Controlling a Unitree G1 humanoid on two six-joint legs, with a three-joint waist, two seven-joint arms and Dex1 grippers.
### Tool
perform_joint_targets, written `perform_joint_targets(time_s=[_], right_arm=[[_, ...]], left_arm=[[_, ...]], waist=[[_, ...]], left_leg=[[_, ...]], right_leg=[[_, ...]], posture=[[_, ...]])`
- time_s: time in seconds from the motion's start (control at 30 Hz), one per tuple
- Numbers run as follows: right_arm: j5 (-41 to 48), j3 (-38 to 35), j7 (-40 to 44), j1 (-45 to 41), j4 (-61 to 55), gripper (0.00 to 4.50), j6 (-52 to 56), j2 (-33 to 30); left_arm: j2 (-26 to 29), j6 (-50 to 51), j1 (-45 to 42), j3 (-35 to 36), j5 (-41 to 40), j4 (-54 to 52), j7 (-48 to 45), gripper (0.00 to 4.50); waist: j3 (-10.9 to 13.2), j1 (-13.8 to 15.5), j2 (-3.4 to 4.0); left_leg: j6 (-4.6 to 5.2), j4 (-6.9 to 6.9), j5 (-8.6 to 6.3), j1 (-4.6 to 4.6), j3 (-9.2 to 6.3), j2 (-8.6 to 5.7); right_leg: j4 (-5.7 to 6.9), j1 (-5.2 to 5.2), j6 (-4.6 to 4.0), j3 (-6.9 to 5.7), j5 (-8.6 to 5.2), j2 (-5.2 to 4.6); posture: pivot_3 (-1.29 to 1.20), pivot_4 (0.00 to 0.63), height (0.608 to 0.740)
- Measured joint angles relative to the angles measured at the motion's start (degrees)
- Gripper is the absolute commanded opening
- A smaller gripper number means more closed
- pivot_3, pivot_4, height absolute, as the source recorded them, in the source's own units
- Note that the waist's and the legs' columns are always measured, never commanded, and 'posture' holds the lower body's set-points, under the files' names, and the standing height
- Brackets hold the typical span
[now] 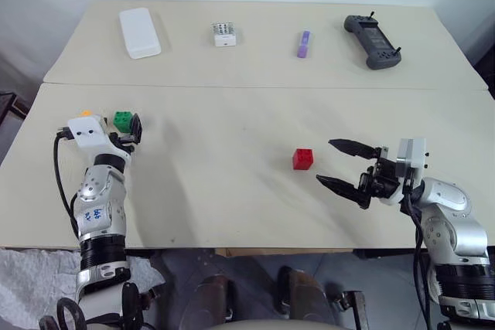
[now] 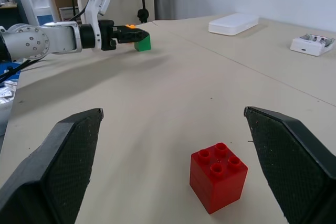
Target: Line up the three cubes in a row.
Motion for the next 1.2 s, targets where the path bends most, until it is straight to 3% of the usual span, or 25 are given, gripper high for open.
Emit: perform_joint_targets(time_s=[0.17,0.27,0.47,0.57,0.67,0.83,0.97,1.2], right_arm=[[0.01,-0.10,-0.53,0.26,-0.15,4.50,-0.03,0.00],[0.02,-0.60,-0.61,2.07,-0.76,4.50,-0.20,-0.02],[0.83,-7.07,0.54,9.97,-3.18,4.50,-0.04,-4.53],[1.42,-9.46,2.07,12.73,-3.77,4.50,-0.02,-6.44],[1.44,-10.70,2.79,14.23,-3.49,4.50,-0.09,-6.57],[1.44,-11.03,1.73,14.39,-4.26,4.50,-0.14,-6.39],[1.48,-11.07,0.59,16.05,-6.64,4.50,-0.15,-5.97],[1.54,-11.09,-0.81,17.75,-8.71,4.50,-0.16,-5.59]], left_arm=[[0.57,-0.97,-0.67,-0.60,0.16,2.65,-2.92,1.49],[0.86,-3.83,-0.78,-0.59,-1.43,2.97,-8.81,1.49],[8.64,-1.17,-3.79,-7.87,-14.07,-2.49,-46.26,1.49],[11.13,-0.96,-9.33,-14.18,-13.47,-0.55,-59.85,1.49],[9.98,-3.64,-14.60,-20.67,-9.45,7.46,-69.11,1.49],[3.03,-12.52,-22.35,-26.60,-3.00,24.10,-76.36,1.49],[0.51,-19.73,-25.69,-27.24,0.67,35.95,-77.68,1.49],[-2.28,-26.50,-28.89,-25.81,3.45,45.07,-76.28,1.49]], waist=[[0.00,0.05,0.00],[0.00,0.21,-0.02],[0.02,0.14,-0.04],[0.01,-0.06,-0.02],[0.01,-0.08,-0.02],[0.05,-0.06,-0.10],[0.07,-0.07,-0.12],[0.10,0.34,-0.18]], left_leg=[[0.00,0.00,0.00,0.00,0.00,0.00],[0.00,0.00,0.00,-0.01,-0.01,-0.02],[0.01,0.04,0.00,-0.08,0.03,-0.06],[-0.02,0.02,0.02,0.07,0.21,-0.21],[-0.09,0.02,0.06,0.10,0.20,-0.18],[-0.08,0.02,0.07,0.01,0.21,-0.13],[-0.05,0.00,0.06,-0.03,0.21,-0.15],[0.12,0.04,0.13,-0.12,0.13,-0.06]], right_leg=[[0.00,0.00,0.00,0.00,0.00,0.00],[0.00,0.00,0.00,0.00,0.00,-0.02],[-0.02,0.00,0.00,-0.03,0.00,-0.01],[-0.06,0.13,0.01,-0.01,-0.01,0.08],[-0.06,0.12,0.02,0.01,-0.01,0.13],[-0.07,0.04,0.02,-0.02,-0.01,0.16],[-0.08,-0.01,0.02,-0.01,-0.01,0.15],[-0.07,-0.02,0.11,-0.03,0.04,-0.04]], posture=[[0.00,0.150,0.740],[0.00,0.150,0.740],[0.00,0.150,0.740],[0.00,0.150,0.740],[0.00,0.150,0.740],[0.00,0.150,0.740],[0.00,0.150,0.740],[0.00,0.150,0.740]])
